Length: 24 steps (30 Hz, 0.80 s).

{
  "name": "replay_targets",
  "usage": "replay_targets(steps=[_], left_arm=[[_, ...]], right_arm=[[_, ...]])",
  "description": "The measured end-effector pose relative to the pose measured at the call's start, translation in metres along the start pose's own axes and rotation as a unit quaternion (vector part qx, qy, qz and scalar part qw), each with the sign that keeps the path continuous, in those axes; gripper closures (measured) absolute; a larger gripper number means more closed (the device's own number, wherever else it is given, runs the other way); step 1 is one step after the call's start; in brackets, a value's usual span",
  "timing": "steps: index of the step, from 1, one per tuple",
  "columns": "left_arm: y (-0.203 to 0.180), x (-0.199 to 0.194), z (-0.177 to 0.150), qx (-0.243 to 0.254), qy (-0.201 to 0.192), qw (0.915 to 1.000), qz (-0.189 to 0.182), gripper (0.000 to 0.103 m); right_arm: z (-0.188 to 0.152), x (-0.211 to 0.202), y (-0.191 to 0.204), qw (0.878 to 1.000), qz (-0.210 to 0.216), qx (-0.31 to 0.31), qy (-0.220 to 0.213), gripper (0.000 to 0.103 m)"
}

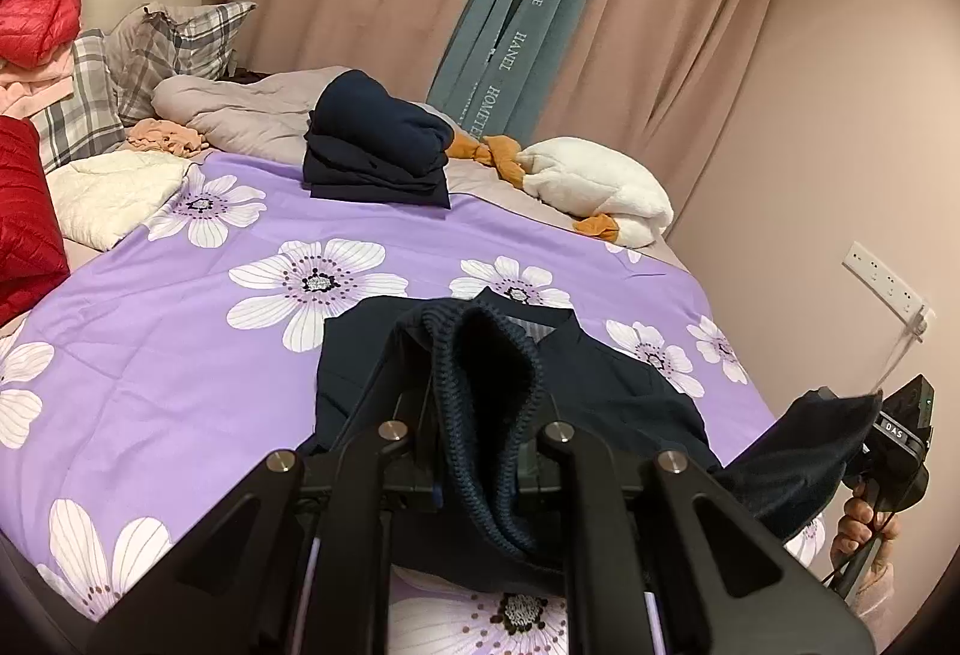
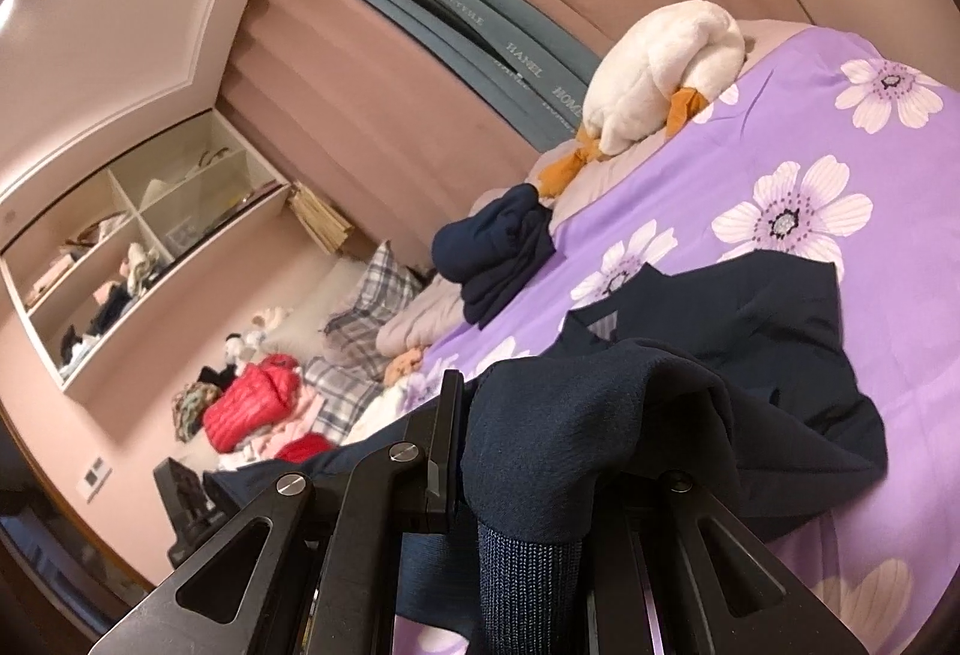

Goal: Fold large clothes

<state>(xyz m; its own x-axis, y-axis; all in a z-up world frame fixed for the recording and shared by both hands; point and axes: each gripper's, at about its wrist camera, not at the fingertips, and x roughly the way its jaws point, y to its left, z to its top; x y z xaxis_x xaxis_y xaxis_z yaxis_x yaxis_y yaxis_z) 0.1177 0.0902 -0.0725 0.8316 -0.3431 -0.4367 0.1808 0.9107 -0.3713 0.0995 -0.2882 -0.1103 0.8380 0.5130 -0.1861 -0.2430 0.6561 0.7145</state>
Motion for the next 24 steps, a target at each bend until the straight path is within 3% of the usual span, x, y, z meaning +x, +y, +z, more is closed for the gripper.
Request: replay_targets(steps=[24], left_arm=[[0.011,0.041,0.028,-0.007,0.000,0.9991,0.041,0.089]], right_arm=[[0.031,0.025,-0.022,0.999,-0.030,0.016,-0.004,0.088]])
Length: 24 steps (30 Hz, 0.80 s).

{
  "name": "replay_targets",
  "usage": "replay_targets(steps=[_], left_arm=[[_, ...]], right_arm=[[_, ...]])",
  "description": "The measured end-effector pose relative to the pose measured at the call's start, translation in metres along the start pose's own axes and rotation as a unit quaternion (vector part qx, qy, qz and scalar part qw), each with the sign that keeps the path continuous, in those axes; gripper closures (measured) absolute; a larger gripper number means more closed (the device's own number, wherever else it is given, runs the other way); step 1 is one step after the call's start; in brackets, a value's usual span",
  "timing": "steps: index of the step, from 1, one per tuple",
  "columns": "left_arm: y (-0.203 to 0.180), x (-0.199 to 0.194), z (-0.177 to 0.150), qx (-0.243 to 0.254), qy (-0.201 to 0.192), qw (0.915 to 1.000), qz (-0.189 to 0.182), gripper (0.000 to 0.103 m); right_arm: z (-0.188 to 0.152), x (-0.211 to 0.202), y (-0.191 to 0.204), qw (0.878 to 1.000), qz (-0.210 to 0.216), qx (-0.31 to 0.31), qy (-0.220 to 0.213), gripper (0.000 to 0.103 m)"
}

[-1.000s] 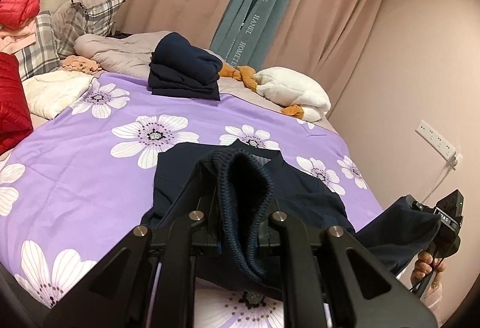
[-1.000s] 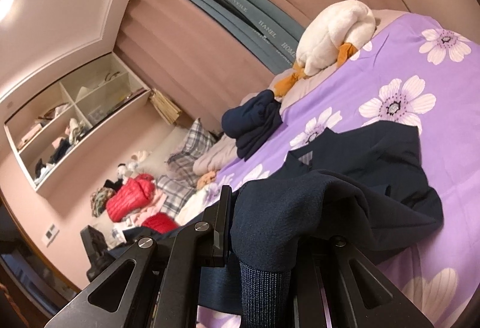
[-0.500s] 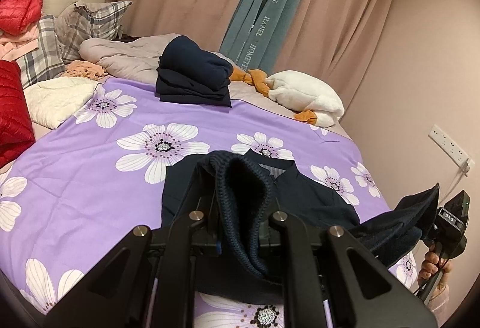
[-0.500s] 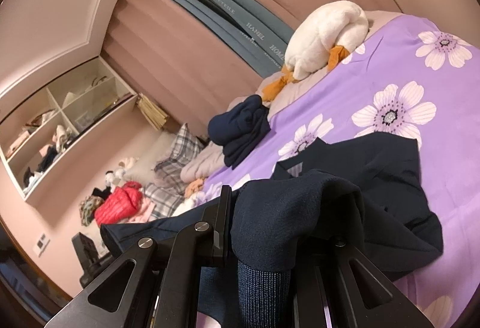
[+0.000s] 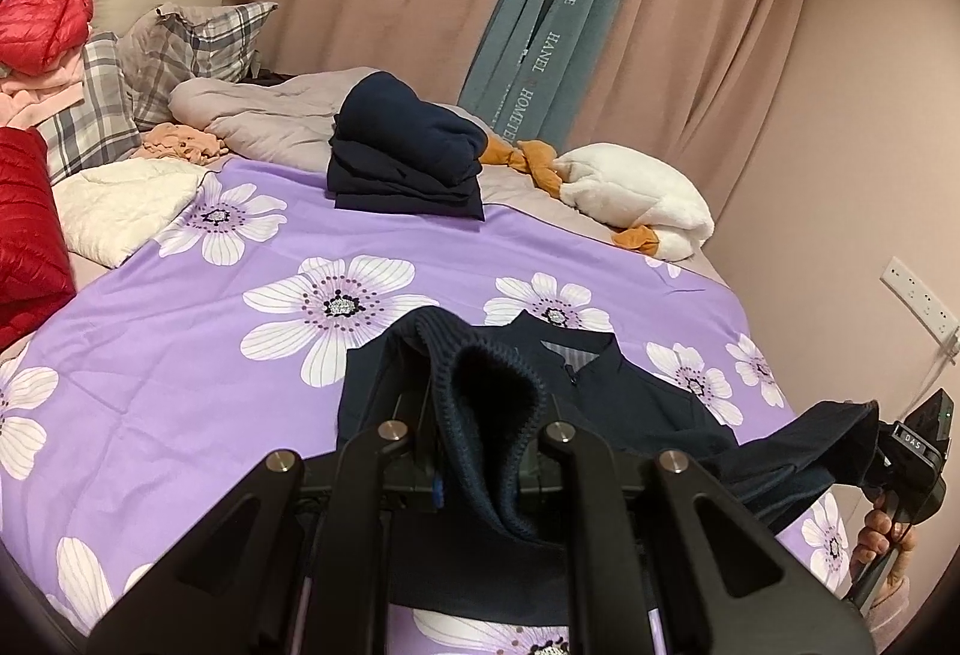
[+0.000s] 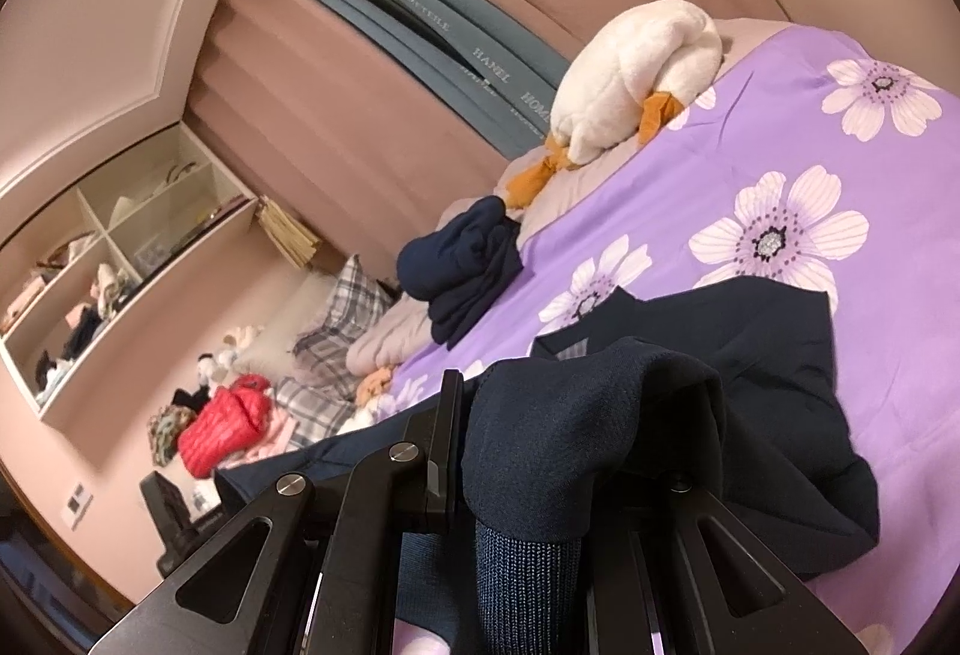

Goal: Fold large clothes

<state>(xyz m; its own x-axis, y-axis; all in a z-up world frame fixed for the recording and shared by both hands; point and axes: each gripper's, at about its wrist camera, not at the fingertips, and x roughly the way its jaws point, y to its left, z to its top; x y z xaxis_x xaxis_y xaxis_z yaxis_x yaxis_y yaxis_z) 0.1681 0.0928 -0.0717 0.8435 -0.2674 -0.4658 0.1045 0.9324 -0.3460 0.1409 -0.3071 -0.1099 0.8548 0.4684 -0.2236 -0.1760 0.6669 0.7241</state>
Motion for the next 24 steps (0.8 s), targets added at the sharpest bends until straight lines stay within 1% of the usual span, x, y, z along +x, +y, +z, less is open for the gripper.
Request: replay_targets(steps=[10,24], left_arm=[[0.007,0.019,0.009,-0.009,0.010,0.9999,0.006,0.089],[0.010,0.053,0.017,-0.007,0.028,0.9994,0.021,0.089]], right_arm=[[0.011,0.019,-0.005,1.000,-0.011,0.002,0.006,0.088],[0.023,0.047,-0.018,0.999,-0.031,0.012,0.021,0.088]])
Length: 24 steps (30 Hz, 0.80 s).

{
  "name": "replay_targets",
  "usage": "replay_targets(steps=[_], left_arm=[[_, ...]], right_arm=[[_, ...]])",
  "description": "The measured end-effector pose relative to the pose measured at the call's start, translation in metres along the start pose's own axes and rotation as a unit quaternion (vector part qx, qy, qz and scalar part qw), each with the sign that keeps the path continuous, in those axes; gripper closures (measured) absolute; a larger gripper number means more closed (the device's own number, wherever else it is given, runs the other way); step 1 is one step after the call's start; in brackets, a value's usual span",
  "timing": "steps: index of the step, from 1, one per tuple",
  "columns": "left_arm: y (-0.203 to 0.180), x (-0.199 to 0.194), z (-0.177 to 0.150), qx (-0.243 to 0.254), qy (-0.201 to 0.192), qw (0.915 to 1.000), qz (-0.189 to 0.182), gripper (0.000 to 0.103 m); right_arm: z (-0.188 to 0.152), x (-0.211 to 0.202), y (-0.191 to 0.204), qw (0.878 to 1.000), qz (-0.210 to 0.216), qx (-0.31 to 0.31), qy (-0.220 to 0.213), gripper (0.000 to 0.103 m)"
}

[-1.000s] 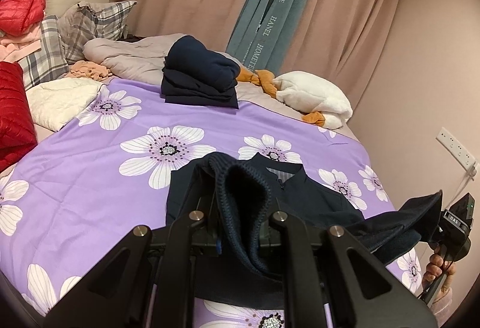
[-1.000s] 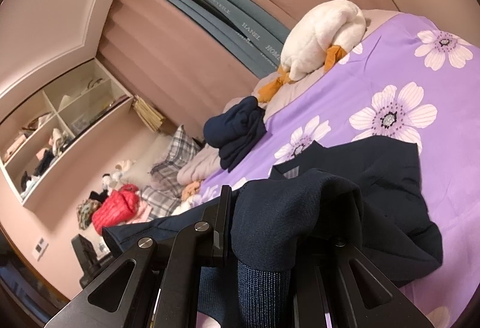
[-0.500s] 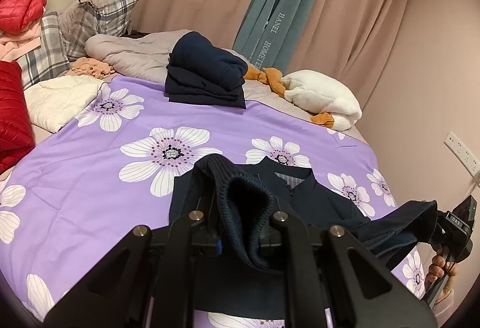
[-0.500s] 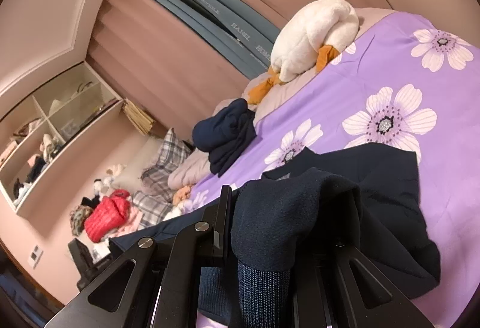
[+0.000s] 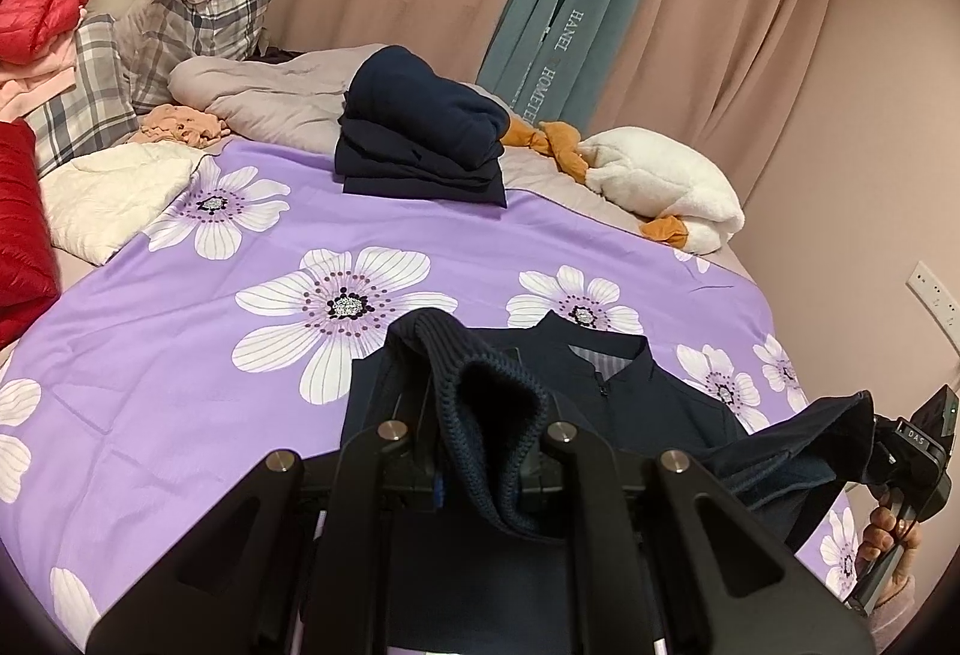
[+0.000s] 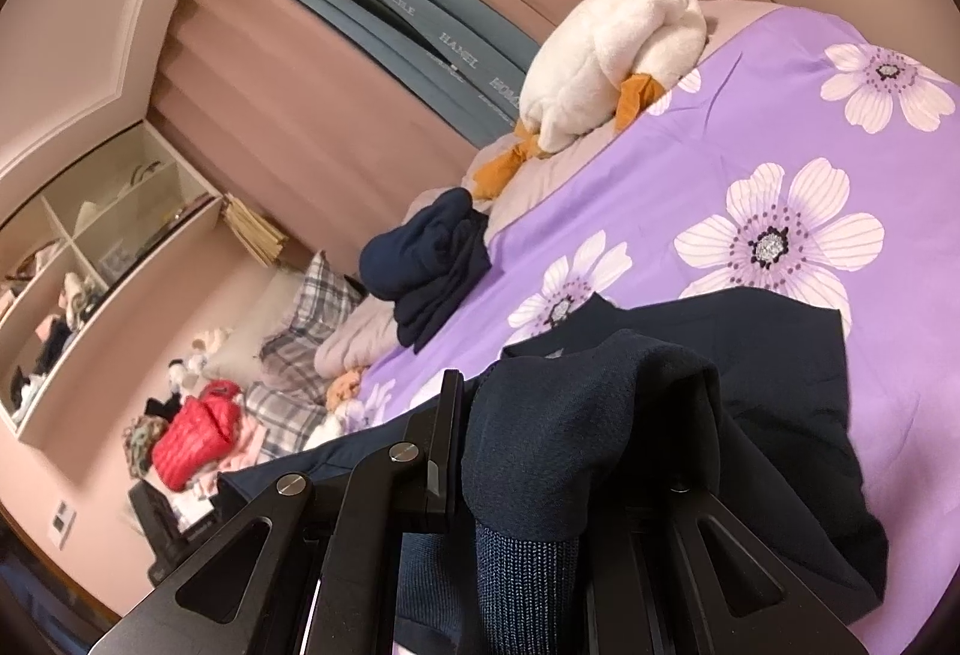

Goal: Fold large clothes

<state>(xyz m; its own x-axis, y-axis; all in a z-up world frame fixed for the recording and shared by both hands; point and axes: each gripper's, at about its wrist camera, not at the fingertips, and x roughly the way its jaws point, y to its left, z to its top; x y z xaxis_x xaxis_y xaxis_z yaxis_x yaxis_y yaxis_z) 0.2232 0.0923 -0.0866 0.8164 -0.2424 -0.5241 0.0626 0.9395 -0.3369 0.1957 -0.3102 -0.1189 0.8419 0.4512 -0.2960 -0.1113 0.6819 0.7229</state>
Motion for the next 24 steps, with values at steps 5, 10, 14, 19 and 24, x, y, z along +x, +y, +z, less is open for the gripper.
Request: replay_targets(steps=[5,10,14,19,24], left_arm=[[0.000,0.016,0.002,0.002,0.009,0.9999,0.007,0.089],[0.000,0.033,0.005,0.007,0.017,0.9997,0.012,0.089],[0.002,0.048,0.007,0.008,0.025,0.9995,0.017,0.089],[0.003,0.068,0.007,0.014,0.039,0.9988,0.024,0.089],[0.006,0.086,0.001,0.022,0.057,0.9976,0.032,0.088]], right_arm=[[0.005,0.012,-0.007,1.000,-0.006,0.006,0.008,0.088],[0.009,0.022,-0.014,1.000,-0.014,0.014,0.015,0.088],[0.013,0.030,-0.017,0.999,-0.024,0.014,0.022,0.088],[0.016,0.041,-0.022,0.999,-0.036,0.013,0.026,0.088],[0.016,0.051,-0.033,0.998,-0.045,0.023,0.036,0.088]])
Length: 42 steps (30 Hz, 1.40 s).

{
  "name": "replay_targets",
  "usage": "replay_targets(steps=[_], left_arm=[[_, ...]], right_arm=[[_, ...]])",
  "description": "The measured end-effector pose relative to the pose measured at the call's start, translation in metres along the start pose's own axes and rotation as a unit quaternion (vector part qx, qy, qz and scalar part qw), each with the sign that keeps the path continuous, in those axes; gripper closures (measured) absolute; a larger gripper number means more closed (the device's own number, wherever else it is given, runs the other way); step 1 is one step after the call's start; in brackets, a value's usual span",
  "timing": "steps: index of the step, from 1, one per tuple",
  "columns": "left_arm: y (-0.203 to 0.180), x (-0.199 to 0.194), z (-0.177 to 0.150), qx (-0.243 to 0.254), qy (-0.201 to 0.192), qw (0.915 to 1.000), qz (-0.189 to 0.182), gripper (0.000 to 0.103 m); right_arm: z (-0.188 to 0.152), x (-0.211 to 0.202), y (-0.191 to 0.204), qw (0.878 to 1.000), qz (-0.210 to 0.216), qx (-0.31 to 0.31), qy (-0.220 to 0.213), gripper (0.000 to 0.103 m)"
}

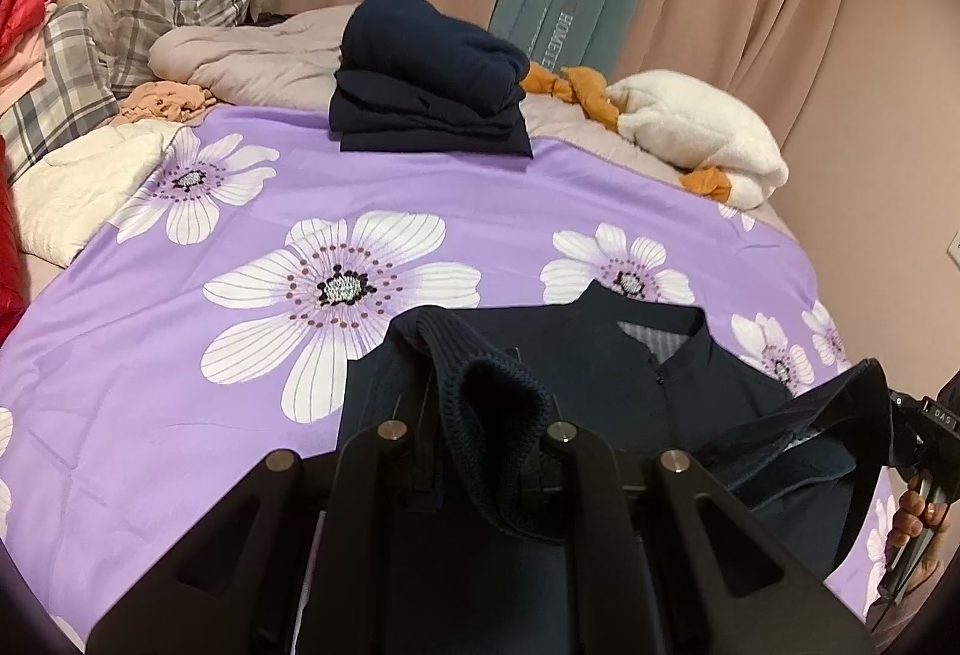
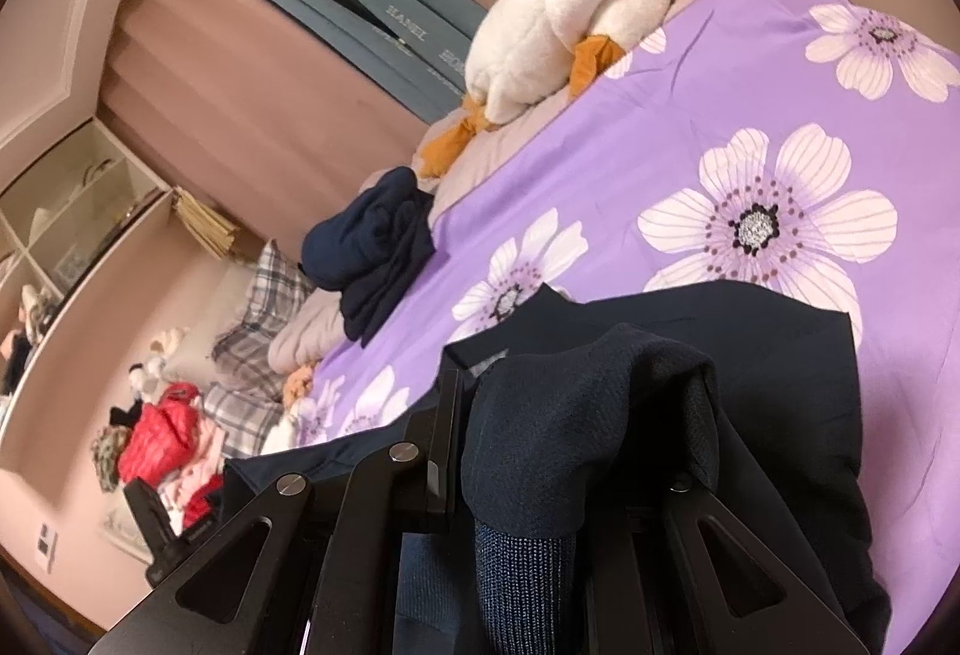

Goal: Fold large clothes
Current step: 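Lower the held hem onto the jacket near the collar with both grippers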

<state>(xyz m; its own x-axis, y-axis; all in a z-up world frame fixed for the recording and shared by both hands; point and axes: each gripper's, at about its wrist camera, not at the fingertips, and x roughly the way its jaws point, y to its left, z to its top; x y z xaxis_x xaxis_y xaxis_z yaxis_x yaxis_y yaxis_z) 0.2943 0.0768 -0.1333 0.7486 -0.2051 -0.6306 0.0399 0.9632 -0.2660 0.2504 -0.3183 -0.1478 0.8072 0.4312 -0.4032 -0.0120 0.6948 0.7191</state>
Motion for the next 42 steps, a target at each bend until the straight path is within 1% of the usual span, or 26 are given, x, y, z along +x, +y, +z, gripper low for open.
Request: replay_targets(steps=[6,12,16,19,25,33,42], left_arm=[[0.003,0.025,-0.006,0.006,0.022,0.9996,0.015,0.087],[0.008,0.059,-0.013,-0.003,0.046,0.9983,0.035,0.087],[0.013,0.083,-0.014,-0.009,0.066,0.9969,0.041,0.087],[0.015,0.097,-0.010,-0.011,0.074,0.9962,0.043,0.086],[0.010,0.120,0.000,-0.005,0.075,0.9956,0.056,0.087],[0.007,0.139,0.017,0.002,0.067,0.9957,0.064,0.087],[0.001,0.156,0.034,0.006,0.061,0.9962,0.063,0.087]], right_arm=[[-0.005,0.014,-0.014,1.000,-0.015,0.005,0.019,0.088],[-0.009,0.036,-0.027,0.998,-0.039,0.004,0.040,0.088],[-0.010,0.047,-0.041,0.998,-0.039,0.018,0.049,0.088],[-0.008,0.051,-0.047,0.998,-0.044,0.022,0.051,0.088],[0.002,0.062,-0.046,0.998,-0.052,0.021,0.042,0.088],[0.017,0.080,-0.042,0.998,-0.060,0.016,0.030,0.088],[0.029,0.094,-0.048,0.997,-0.065,0.026,0.024,0.088]])
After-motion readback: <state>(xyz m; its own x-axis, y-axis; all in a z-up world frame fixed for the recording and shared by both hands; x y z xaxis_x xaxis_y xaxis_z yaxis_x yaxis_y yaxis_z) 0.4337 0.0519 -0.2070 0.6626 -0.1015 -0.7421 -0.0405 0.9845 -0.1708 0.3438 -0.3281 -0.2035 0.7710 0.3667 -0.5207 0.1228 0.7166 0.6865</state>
